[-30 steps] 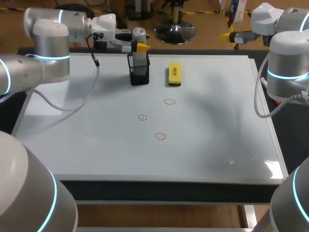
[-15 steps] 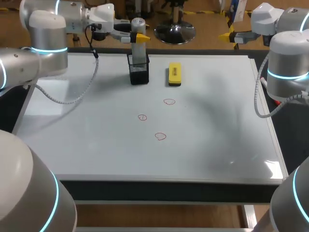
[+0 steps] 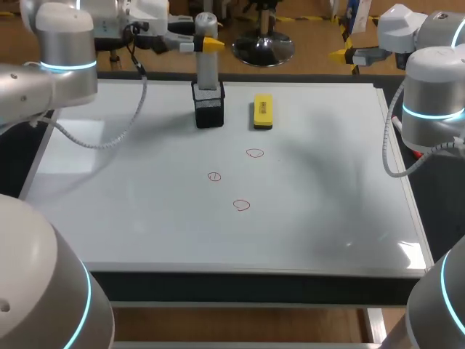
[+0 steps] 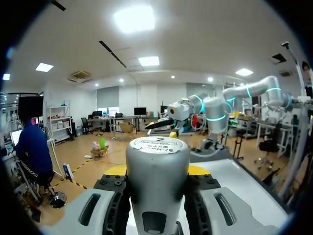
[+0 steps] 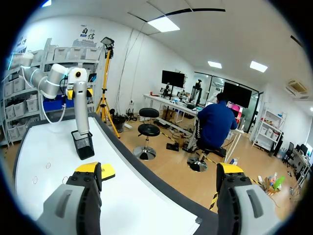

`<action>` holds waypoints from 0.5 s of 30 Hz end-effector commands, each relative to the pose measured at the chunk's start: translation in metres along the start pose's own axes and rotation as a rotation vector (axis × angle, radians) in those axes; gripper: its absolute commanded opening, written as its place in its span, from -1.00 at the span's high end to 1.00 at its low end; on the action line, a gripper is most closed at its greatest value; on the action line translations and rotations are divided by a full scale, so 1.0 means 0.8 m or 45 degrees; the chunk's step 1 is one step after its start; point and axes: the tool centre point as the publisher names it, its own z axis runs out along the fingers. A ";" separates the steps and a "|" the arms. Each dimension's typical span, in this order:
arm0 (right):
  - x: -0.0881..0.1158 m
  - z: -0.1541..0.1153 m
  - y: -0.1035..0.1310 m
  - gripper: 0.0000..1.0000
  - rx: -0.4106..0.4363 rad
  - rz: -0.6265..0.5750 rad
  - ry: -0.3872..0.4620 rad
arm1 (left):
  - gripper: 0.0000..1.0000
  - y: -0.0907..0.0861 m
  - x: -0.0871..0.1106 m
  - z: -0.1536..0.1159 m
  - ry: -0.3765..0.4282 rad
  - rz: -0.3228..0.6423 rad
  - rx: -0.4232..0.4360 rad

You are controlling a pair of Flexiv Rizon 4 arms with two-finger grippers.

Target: Pick up the inspection probe, press it on each red-marked spot on the whiteboard one by one, put down the probe, pick up the eraser, and wipe off all the red marks.

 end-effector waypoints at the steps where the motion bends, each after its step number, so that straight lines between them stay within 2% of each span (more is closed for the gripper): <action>1: 0.000 0.000 0.000 -1.00 -0.001 0.000 0.001 | 1.00 -0.014 0.012 -0.021 -0.035 0.010 -0.002; 8: 0.000 0.000 0.000 -1.00 -0.001 0.000 0.001 | 1.00 -0.019 0.016 -0.051 -0.100 0.028 0.008; 15: 0.000 0.000 0.000 -1.00 -0.001 0.000 0.001 | 1.00 -0.012 0.021 -0.084 -0.155 0.043 0.000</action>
